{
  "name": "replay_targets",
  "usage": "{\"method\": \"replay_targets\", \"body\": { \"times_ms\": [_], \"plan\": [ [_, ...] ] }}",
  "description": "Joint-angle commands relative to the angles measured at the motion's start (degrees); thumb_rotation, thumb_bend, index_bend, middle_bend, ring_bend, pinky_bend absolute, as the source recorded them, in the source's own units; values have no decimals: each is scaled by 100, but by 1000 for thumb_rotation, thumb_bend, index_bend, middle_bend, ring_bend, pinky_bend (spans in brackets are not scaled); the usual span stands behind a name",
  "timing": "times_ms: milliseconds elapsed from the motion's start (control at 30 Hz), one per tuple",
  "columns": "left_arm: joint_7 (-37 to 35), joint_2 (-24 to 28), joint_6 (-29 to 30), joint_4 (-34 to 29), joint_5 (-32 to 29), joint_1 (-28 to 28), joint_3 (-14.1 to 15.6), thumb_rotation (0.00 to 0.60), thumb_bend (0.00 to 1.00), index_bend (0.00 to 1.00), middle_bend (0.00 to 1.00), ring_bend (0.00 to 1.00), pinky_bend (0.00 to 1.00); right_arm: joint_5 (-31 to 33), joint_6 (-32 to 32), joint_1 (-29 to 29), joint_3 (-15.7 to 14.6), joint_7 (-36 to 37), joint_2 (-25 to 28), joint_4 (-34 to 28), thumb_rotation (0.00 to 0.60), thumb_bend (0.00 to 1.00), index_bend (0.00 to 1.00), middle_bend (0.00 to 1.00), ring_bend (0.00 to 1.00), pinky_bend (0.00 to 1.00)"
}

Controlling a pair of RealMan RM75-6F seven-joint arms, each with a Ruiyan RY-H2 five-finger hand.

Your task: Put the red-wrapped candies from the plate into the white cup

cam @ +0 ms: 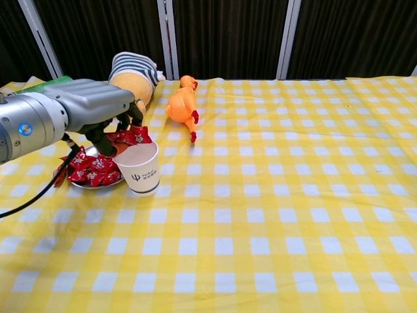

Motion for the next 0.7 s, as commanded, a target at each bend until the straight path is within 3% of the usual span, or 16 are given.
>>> {"method": "replay_targets", "body": {
  "times_ms": [33,300,700],
  "plan": [
    [35,-56,19,16,-10,-33,18,600,490,488,590,833,897,-6,2,-1,-4,4,3,-4,600,385,0,0,0,0],
    [-55,12,60,-114,14,-29,19,600,401,387,474,833,897,-27,20,-6,-8,5,2,-7,600,386,0,0,0,0],
    [-379,256,127,-242,134,64,-14,600,394,339,355,833,897,-19,22,-10,-9,-16,0,-15,600,386,0,0,0,0]
  ]
}}
